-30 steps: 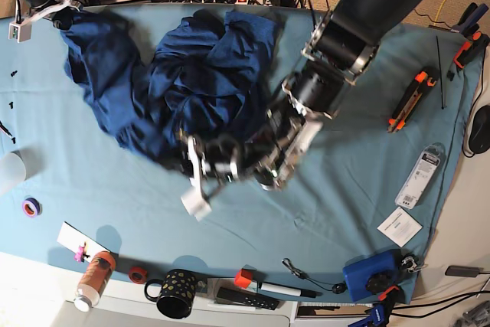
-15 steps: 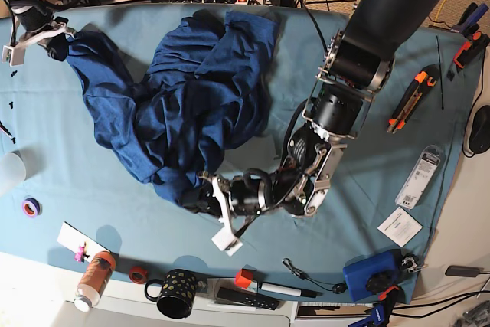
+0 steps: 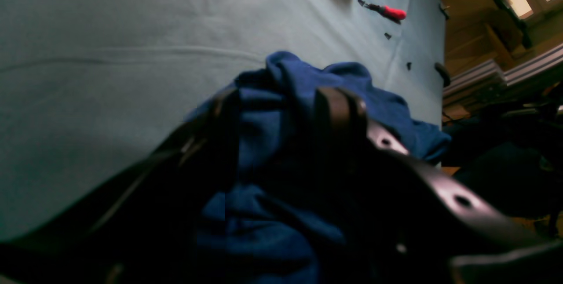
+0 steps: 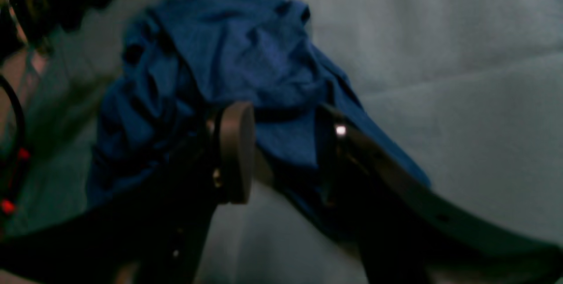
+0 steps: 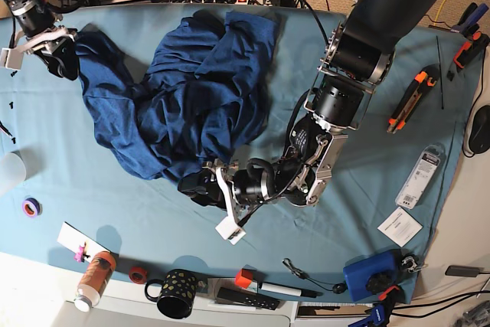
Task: Layout the t-shirt on the table in an organized manner, then fold the t-shirt properly
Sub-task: 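Regrasp the shirt with the right gripper and pull it outward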
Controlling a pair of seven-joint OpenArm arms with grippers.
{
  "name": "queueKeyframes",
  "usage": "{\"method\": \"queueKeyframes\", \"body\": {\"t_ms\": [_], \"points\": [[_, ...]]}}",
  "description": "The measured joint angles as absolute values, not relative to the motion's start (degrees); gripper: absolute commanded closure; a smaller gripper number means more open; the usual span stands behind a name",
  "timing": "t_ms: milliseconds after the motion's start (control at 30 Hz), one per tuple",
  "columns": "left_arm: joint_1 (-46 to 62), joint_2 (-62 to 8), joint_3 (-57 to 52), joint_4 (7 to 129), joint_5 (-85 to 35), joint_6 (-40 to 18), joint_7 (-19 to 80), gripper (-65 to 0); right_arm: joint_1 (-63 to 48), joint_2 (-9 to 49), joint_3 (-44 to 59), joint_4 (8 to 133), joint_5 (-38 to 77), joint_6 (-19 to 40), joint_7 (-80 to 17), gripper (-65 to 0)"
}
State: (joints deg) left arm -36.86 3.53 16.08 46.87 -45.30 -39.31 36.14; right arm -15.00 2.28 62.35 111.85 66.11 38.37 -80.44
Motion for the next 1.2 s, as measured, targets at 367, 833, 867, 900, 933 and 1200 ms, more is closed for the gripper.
{"method": "queueKeyframes", "body": {"t_ms": [367, 833, 867, 900, 933, 1200], "points": [[-35.88, 3.46, 16.1, 46.87, -45.12, -39.31, 36.36, -27.0, -6.52, -6.13, 62.3, 111.83, 48.34, 26.04, -69.28, -23.4], [-34.22, 3.49, 16.1, 46.87, -45.06, -39.31, 36.8, -27.0, -2.13, -8.32, 47.05, 111.74, 31.07, 16.08, -62.92, -23.4], [-34.15, 3.46, 16.1, 46.87, -45.01, -39.31, 36.8, -27.0, -2.24, -8.51, 45.78, 111.74, 29.93, 14.66, -62.96, -23.4], [-34.13, 3.44, 16.1, 46.87, -45.01, -39.31, 36.8, -27.0, -2.35, -8.51, 44.75, 111.7, 28.1, 13.69, -62.98, -23.4], [-34.11, 3.44, 16.1, 46.87, -45.01, -39.31, 36.8, -27.0, -2.39, -8.51, 44.16, 111.63, 27.16, 11.99, -62.96, -23.4], [-34.13, 3.44, 16.1, 46.87, -45.01, -39.31, 36.8, -27.0, -4.03, -8.43, 44.07, 111.55, 20.84, 7.7, -63.18, -23.4]]}}
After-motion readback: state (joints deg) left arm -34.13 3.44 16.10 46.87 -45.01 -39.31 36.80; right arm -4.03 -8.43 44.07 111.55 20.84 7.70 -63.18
